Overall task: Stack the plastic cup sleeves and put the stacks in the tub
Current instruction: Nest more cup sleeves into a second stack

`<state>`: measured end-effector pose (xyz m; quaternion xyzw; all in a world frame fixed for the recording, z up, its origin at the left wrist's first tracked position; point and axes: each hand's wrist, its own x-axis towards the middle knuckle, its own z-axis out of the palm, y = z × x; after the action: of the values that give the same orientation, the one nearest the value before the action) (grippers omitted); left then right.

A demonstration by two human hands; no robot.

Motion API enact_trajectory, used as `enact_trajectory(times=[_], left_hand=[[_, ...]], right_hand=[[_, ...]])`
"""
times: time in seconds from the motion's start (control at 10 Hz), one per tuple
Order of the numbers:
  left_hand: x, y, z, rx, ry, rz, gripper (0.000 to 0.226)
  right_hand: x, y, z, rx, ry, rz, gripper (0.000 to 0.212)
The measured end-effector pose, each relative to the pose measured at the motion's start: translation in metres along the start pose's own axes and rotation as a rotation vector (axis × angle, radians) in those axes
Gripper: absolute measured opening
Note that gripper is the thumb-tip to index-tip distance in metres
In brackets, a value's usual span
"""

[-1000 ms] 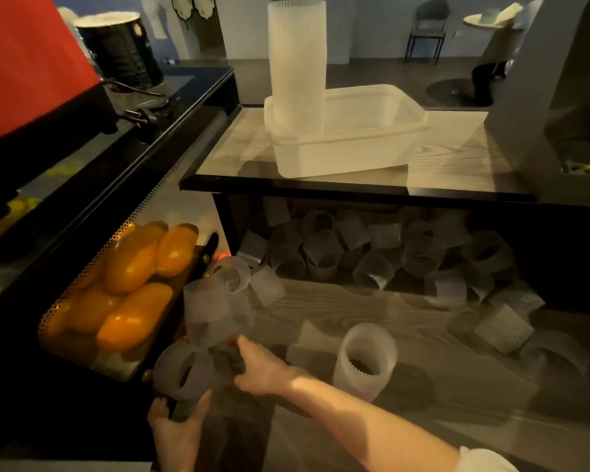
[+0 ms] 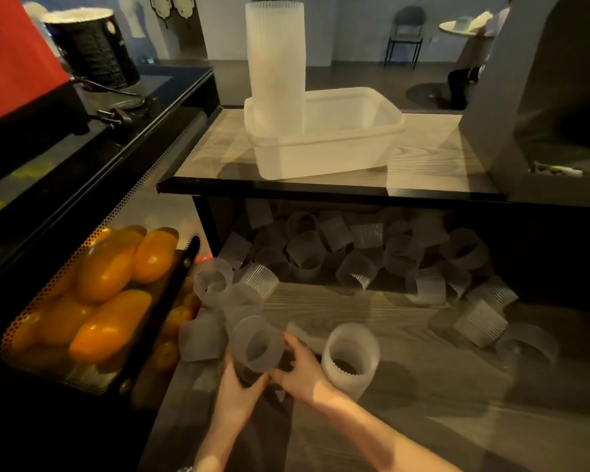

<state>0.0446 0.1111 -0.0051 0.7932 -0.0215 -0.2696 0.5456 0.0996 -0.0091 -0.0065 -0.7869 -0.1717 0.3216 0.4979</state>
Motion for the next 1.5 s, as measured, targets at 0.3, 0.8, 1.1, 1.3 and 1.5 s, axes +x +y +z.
enact_trajectory(times=[0.3,0.8,1.1,1.3,1.5], left_hand=[[-0.02,0.009,0.029,-0.142,1.041,-0.197,0.109],[-0.042,0.063,0.032,-0.06,0.861,0.154,0.132],[-0.042,0.091,0.01,-0.052,0.604,0.094,0.123],[-0.016,0.108,0.026,-0.007,0.604,0.198,0.096],[-0.003,0.116,0.032,0.245,0.885,0.134,0.092]], right_hand=[[-0.019,-0.021,-0.002,0.161,0.05,-0.097,0.083],[-0.055,-0.058,-0.037,0.328,-0.029,-0.161,0.078],[-0.089,-0.076,-0.074,0.317,-0.007,-0.269,0.069],[-0.089,-0.069,-0.096,0.304,0.142,-0.31,0.068],[-0.099,-0.077,-0.09,-0.049,0.226,-0.352,0.07]])
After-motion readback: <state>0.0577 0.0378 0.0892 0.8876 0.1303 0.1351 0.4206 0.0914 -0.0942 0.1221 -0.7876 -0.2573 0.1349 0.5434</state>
